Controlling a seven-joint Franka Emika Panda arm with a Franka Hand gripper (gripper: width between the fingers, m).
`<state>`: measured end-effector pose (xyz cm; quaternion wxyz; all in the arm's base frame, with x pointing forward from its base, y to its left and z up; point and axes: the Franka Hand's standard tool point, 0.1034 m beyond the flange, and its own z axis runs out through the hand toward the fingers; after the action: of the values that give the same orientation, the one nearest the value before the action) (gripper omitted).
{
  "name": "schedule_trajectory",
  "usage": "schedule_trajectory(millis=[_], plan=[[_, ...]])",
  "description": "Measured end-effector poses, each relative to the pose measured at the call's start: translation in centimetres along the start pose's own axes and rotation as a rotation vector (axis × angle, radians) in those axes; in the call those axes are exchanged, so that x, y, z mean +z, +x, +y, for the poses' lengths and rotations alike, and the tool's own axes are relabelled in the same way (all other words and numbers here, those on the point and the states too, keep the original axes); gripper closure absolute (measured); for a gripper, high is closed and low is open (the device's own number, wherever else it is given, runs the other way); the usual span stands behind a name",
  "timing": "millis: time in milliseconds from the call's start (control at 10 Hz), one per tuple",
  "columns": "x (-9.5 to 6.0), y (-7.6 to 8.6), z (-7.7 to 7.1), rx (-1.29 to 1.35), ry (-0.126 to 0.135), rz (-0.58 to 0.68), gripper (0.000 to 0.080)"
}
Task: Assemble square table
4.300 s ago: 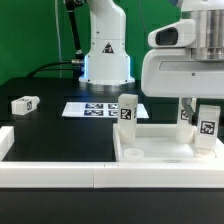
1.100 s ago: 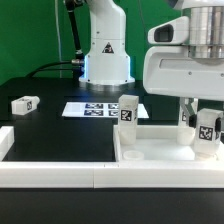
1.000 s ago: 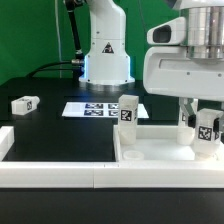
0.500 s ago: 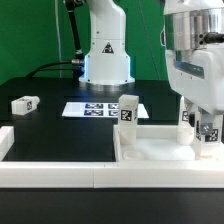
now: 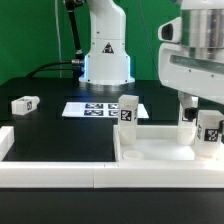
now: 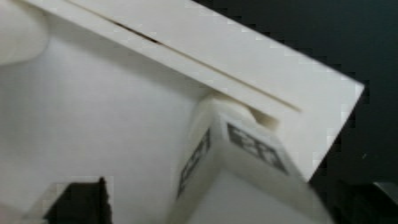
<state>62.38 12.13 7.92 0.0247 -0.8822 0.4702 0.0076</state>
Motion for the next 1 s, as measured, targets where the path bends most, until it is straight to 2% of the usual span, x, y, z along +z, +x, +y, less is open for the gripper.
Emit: schedule_trajectory(millis=[300,500,700,1000], plan=[[-0.1,0.0,0.0,-0.196,0.001,0.001,0.015],[0.3,0.5,-0.1,-0.508,-0.02,0.039,0.015],[0.7,1.3,-0.8,-0.738,-0.004,0.091,0.015],[0.7,1.3,-0.8,-0.708,-0.002,0.09,0.0186]])
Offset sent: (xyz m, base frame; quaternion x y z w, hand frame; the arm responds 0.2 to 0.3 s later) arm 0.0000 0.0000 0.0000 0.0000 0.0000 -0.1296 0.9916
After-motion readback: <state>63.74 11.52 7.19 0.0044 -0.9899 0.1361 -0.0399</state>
